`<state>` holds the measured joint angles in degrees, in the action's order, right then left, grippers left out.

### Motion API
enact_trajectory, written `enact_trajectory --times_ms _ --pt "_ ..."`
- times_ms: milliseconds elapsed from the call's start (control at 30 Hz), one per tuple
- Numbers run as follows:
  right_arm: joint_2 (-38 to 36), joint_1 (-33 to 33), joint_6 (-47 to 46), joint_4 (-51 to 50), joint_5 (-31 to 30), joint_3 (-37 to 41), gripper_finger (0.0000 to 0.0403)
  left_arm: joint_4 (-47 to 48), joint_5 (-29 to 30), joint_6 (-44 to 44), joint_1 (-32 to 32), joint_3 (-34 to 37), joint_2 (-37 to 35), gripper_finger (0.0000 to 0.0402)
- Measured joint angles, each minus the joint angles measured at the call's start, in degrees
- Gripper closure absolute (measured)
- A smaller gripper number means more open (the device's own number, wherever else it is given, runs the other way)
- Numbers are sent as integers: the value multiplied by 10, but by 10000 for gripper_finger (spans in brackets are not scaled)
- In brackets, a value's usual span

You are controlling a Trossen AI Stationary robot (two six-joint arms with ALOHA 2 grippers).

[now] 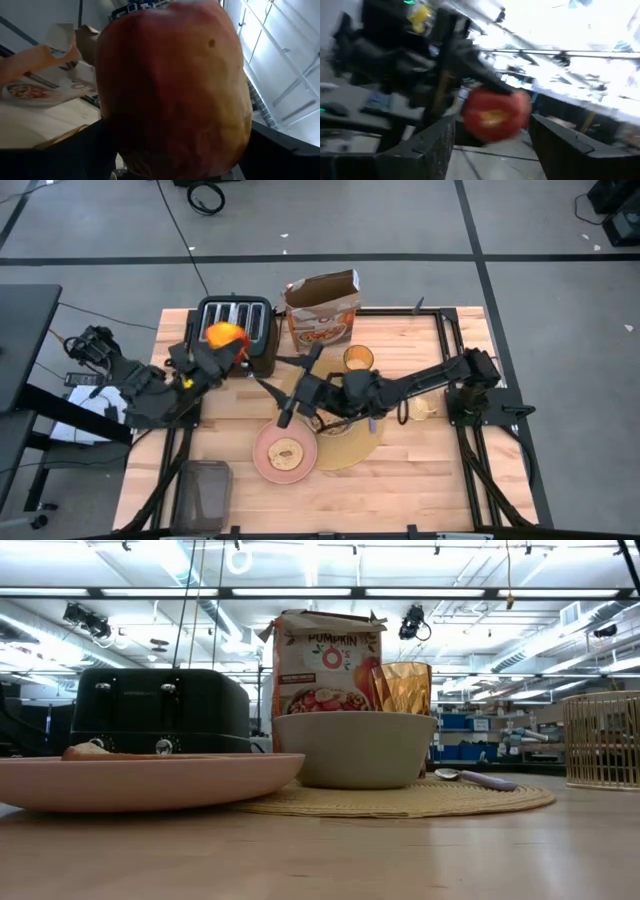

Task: Arrange a breakfast setting
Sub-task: Put the apple from the black bin on the brown table mat to the top left of the gray bowl

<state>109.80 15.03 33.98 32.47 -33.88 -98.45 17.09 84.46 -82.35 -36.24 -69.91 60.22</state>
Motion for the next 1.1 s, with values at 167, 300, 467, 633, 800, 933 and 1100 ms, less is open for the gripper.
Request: enact_trajectory --times_ms 167,300,467,633,800,933,1100 --pt "7 -9 -8 11 4 0 176 -84 -59 67 49 0 26 69" --pt "7 -16 -8 16 -17 0 212 -92 -99 50 76 0 37 70" --pt "7 -23 -21 9 -25 0 263 -102 -137 50 96 0 40 69" --pt "7 -27 -34 9 -45 0 311 -105 -139 50 98 0 39 69" --pt "7 -32 -34 9 -48 0 356 -105 -145 51 98 0 39 69" --pt "6 -33 -44 4 -55 0 387 -111 -152 93 98 0 38 68" --pt "-6 -32 -73 -21 -70 -1 387 -133 -183 164 99 0 38 55"
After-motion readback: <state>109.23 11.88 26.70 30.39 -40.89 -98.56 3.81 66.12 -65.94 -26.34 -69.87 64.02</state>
